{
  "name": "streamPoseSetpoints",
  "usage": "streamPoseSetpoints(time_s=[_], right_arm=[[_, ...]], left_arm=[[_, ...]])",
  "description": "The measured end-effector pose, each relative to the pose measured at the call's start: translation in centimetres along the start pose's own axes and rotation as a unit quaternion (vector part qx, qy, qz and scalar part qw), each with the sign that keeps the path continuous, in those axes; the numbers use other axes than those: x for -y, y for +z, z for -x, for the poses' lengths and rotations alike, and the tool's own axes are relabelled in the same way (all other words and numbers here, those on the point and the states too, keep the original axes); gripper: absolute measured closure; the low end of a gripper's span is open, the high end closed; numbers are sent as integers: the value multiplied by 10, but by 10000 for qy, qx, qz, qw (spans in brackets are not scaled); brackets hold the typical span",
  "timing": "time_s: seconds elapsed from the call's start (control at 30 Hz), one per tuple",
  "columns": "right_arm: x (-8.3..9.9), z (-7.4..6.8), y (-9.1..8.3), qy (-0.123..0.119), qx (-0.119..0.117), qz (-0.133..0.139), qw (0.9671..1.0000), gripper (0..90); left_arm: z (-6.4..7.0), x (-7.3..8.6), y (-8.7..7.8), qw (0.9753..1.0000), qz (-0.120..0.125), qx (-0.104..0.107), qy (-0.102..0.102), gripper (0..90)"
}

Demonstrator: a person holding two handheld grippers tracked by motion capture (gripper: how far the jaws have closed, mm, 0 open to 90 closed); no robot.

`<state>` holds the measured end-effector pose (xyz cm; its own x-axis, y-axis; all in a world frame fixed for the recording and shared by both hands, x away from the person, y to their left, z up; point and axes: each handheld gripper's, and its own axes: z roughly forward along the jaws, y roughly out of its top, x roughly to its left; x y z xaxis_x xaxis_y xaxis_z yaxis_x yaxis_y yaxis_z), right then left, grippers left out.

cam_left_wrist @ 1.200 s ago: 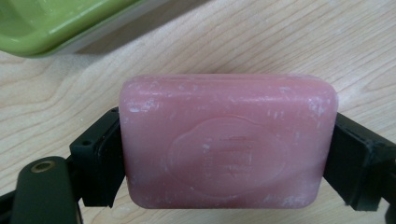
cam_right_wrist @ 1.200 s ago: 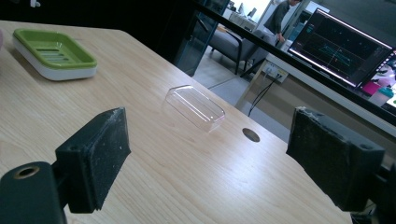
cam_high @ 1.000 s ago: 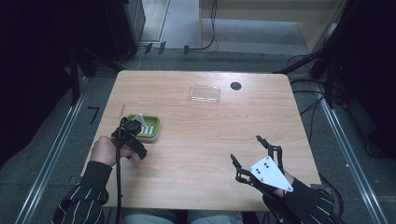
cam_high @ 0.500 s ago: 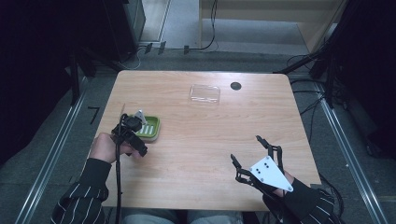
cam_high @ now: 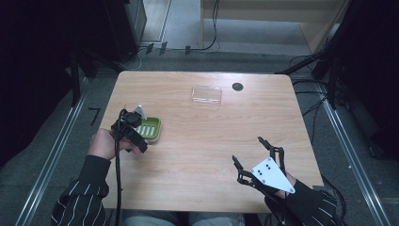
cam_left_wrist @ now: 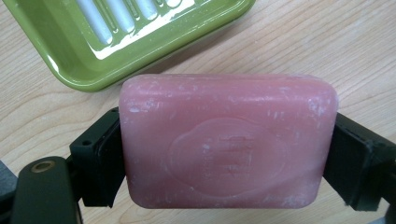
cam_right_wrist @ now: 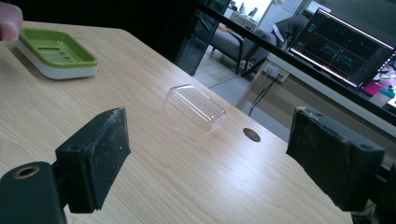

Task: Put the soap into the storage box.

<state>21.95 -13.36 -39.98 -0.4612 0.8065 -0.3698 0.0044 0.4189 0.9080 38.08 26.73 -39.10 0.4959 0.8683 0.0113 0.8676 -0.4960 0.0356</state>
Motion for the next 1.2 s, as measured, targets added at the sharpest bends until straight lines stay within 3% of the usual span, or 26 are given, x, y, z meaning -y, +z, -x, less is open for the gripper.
streamPoseSetpoints(time_s=[0.5, 0.97, 1.2], right_arm=[[0, 0, 0, 8, 16, 1, 10000, 132], [0, 0, 0, 15, 16, -2, 10000, 132], [0, 0, 0, 14, 20, 1, 10000, 132]], left_arm=[[-7, -11, -8, 10000, 93, -17, 20, 139], [-10, -20, -10, 9994, 256, -16, -225, 139], [-11, -25, -10, 9994, 256, -12, -249, 139]])
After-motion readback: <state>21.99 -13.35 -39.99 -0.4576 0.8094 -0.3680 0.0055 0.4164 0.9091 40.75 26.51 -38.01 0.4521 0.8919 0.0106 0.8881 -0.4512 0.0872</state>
